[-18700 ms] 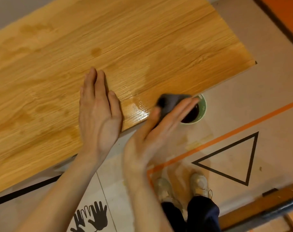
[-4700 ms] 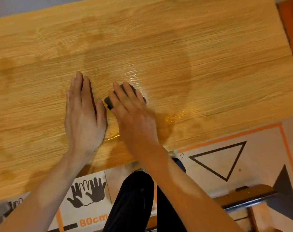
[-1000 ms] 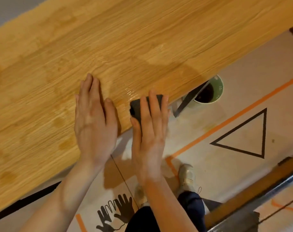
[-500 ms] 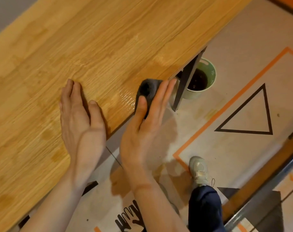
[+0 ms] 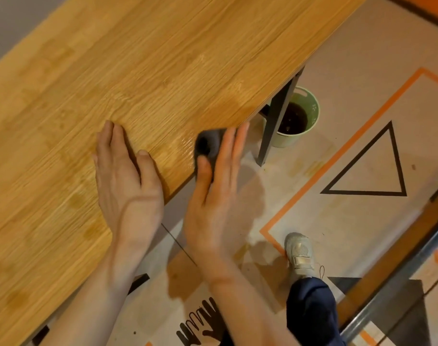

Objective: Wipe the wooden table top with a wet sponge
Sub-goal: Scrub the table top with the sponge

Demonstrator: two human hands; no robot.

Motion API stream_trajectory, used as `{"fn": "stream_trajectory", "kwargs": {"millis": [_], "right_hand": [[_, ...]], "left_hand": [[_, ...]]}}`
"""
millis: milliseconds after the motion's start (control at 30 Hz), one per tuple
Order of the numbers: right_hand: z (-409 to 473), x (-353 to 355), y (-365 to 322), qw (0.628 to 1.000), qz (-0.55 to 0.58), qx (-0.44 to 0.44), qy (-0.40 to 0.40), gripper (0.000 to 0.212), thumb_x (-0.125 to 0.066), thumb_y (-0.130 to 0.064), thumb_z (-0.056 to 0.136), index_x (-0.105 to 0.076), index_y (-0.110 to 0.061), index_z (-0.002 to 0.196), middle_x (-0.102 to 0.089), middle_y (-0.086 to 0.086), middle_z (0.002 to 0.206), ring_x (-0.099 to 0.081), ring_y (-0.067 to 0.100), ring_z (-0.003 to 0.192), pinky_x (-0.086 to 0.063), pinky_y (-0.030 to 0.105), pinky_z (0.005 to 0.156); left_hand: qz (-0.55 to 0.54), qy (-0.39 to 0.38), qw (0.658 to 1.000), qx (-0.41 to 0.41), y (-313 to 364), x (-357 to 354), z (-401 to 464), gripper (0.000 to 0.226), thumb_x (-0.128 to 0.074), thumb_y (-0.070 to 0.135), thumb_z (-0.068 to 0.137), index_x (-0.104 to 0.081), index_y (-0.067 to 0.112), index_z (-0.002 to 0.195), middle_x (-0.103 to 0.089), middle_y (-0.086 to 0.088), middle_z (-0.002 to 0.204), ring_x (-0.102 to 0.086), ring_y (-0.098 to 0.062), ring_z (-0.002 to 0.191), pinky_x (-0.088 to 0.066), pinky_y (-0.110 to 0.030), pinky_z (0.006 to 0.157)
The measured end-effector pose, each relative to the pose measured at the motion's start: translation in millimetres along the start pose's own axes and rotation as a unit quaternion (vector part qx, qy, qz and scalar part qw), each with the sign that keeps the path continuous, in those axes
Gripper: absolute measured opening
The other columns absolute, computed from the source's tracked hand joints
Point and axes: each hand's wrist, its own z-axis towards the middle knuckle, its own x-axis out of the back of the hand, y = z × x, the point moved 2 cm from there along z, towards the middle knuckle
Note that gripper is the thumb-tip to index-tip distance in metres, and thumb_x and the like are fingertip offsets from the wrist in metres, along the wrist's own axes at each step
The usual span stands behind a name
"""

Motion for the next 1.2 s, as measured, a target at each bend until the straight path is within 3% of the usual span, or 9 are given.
{"fn": "stream_trajectory", "kwargs": {"millis": [100,200,300,467,600,700,867,1067,1200], "right_hand": [[53.3,18.2,9.4,0.996,0.005,-0.003,0.090,0.051,-0.040,-0.003,0.102,-0.019,-0.002,0.149,-0.011,0.015,0.160,-0.012,0.019,0.149,-0.016,0.015,0.116],[83.6,28.6,6.9,0.994,-0.010,-0.009,0.112,0.050,-0.038,-0.002,0.103,-0.019,0.006,0.148,-0.010,0.013,0.159,-0.018,0.001,0.145,-0.020,0.008,0.111],[51.0,23.0,7.3,0.999,-0.035,0.022,0.031,0.049,-0.039,-0.004,0.103,-0.022,0.002,0.149,-0.013,0.018,0.160,-0.012,0.022,0.150,-0.017,0.023,0.120],[-62.2,-3.3,-2.1,0.990,-0.071,0.046,-0.112,0.049,-0.040,-0.009,0.102,-0.025,-0.002,0.148,-0.010,0.007,0.160,-0.007,0.027,0.150,-0.014,0.030,0.122],[-96.9,-14.6,2.5,0.977,-0.083,0.102,-0.166,0.046,-0.036,-0.013,0.105,-0.020,-0.009,0.148,-0.006,-0.004,0.161,-0.007,0.030,0.150,-0.017,0.043,0.121],[-55.8,-0.3,2.8,0.987,-0.089,0.065,-0.121,0.052,-0.041,-0.006,0.101,-0.021,-0.010,0.150,-0.014,0.015,0.160,-0.010,0.032,0.150,-0.014,0.037,0.123],[-9.8,3.8,2.2,0.997,-0.065,0.049,-0.006,0.045,-0.040,-0.002,0.102,-0.030,0.006,0.145,-0.020,0.022,0.157,-0.008,0.035,0.149,-0.014,0.040,0.123],[-141.0,-33.7,-8.6,0.958,-0.146,0.139,-0.206,0.051,-0.046,-0.010,0.101,-0.025,-0.012,0.147,-0.018,-0.003,0.157,-0.005,0.024,0.150,-0.007,0.040,0.122],[-140.7,-27.1,-10.0,0.919,-0.177,0.196,-0.292,0.056,-0.054,-0.001,0.095,-0.030,-0.011,0.145,-0.023,-0.001,0.156,-0.008,0.021,0.150,-0.005,0.041,0.122]], "left_hand": [[0.003,-0.008,1.000,0.009,-1.2,0.3,-0.1,0.059,-0.033,0.025,0.104,-0.026,0.005,0.159,-0.020,-0.006,0.168,-0.017,-0.021,0.156,-0.015,-0.045,0.127],[-0.030,-0.044,0.998,0.016,-3.7,6.2,-0.3,0.056,-0.037,0.020,0.109,-0.022,0.009,0.161,-0.015,-0.002,0.169,-0.012,-0.017,0.156,-0.011,-0.039,0.128],[-0.058,-0.071,0.996,0.003,-15.0,24.9,-3.9,0.055,-0.038,0.019,0.110,-0.021,0.013,0.161,-0.015,0.002,0.169,-0.011,-0.014,0.156,-0.010,-0.030,0.127],[0.008,-0.050,0.998,-0.046,-72.8,67.2,-27.6,0.052,-0.037,0.026,0.110,-0.024,0.027,0.161,-0.018,0.022,0.164,-0.016,-0.011,0.155,-0.017,-0.042,0.127],[0.074,-0.019,0.996,-0.037,-124.5,86.3,-37.1,0.050,-0.035,0.029,0.110,-0.014,0.052,0.150,-0.002,0.045,0.152,-0.011,-0.004,0.155,-0.014,-0.046,0.128],[0.084,-0.006,0.996,-0.004,-148.4,91.1,-48.0,0.053,-0.034,0.033,0.111,-0.012,0.040,0.158,-0.004,0.037,0.157,-0.012,-0.012,0.156,-0.012,-0.047,0.128],[0.093,0.014,0.995,0.024,-145.4,87.5,-57.5,0.053,-0.033,0.027,0.111,-0.023,0.009,0.160,-0.018,-0.006,0.169,-0.014,-0.021,0.156,-0.009,-0.041,0.128],[0.085,0.008,0.996,0.031,-144.0,88.8,-54.9,0.059,-0.027,0.036,0.109,-0.024,0.007,0.159,-0.018,-0.006,0.169,-0.013,-0.019,0.156,-0.014,-0.048,0.128],[0.076,0.000,0.997,0.027,-141.9,89.2,-55.2,0.061,-0.026,0.037,0.107,-0.025,0.006,0.160,-0.017,-0.005,0.169,-0.012,-0.020,0.157,-0.015,-0.049,0.127]]}}
